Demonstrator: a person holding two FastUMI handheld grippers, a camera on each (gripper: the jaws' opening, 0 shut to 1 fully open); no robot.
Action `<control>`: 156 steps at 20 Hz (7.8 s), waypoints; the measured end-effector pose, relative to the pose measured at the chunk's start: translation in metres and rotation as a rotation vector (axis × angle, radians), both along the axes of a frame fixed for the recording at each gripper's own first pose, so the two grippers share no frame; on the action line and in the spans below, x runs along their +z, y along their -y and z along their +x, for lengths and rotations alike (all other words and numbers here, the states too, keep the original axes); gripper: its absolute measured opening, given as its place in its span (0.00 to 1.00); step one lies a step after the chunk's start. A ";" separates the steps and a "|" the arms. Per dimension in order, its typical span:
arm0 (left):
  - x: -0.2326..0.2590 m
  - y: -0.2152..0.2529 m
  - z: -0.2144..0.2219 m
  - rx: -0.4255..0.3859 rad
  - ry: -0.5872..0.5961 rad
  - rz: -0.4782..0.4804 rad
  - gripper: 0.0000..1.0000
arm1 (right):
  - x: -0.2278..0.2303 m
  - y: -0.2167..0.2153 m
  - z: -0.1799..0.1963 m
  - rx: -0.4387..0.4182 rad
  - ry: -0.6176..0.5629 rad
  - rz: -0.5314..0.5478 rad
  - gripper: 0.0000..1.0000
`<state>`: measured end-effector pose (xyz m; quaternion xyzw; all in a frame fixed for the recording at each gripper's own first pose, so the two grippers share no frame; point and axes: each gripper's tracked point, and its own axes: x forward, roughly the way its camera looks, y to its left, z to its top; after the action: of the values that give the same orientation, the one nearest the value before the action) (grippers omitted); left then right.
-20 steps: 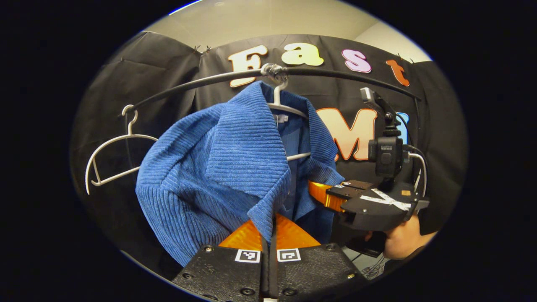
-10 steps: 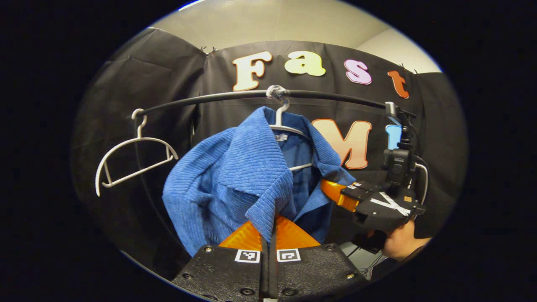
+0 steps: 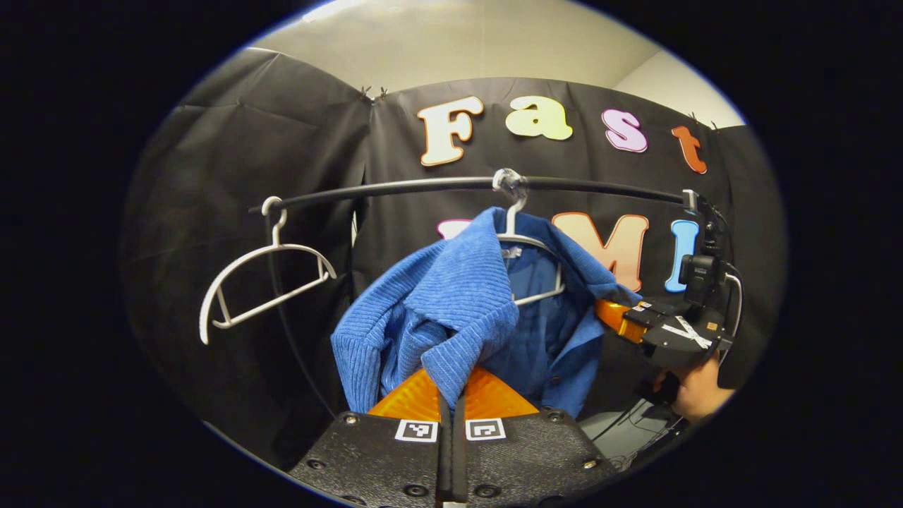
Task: Grasp the clothes on the hanger with both hands and then place them into the laundry hamper below.
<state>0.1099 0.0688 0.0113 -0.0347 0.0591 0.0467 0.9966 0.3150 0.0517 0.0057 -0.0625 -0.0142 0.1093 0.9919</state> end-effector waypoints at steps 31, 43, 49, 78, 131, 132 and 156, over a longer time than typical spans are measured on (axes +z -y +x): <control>-0.030 -0.138 0.098 0.029 -0.083 0.047 0.00 | 0.066 0.042 0.111 -0.276 0.339 -0.075 0.00; -0.059 -0.119 0.142 -0.058 -0.050 0.023 0.00 | 0.023 0.060 0.137 -0.312 0.240 -0.074 0.00; -0.088 -0.124 0.141 -0.061 -0.081 -0.098 0.00 | -0.015 0.047 0.149 -0.257 0.134 -0.096 0.01; -0.187 -0.118 0.061 0.018 -0.226 -0.131 0.00 | -0.182 0.067 0.000 -0.233 -0.261 -0.119 0.01; -0.199 0.145 0.172 -0.424 -0.220 -0.061 0.01 | -0.177 0.033 -0.017 -0.244 -0.420 0.081 0.02; -0.207 0.145 0.172 -0.430 -0.236 -0.059 0.01 | -0.187 0.031 -0.016 -0.240 -0.439 0.071 0.02; -0.387 0.168 0.117 -0.578 -0.643 0.006 0.02 | -0.397 0.075 -0.084 -0.423 -0.938 0.020 0.02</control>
<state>0.2268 -0.0988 -0.3760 0.0023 0.3739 -0.2256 0.8996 0.2314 -0.0235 -0.3914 0.0012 0.4443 -0.0777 0.8925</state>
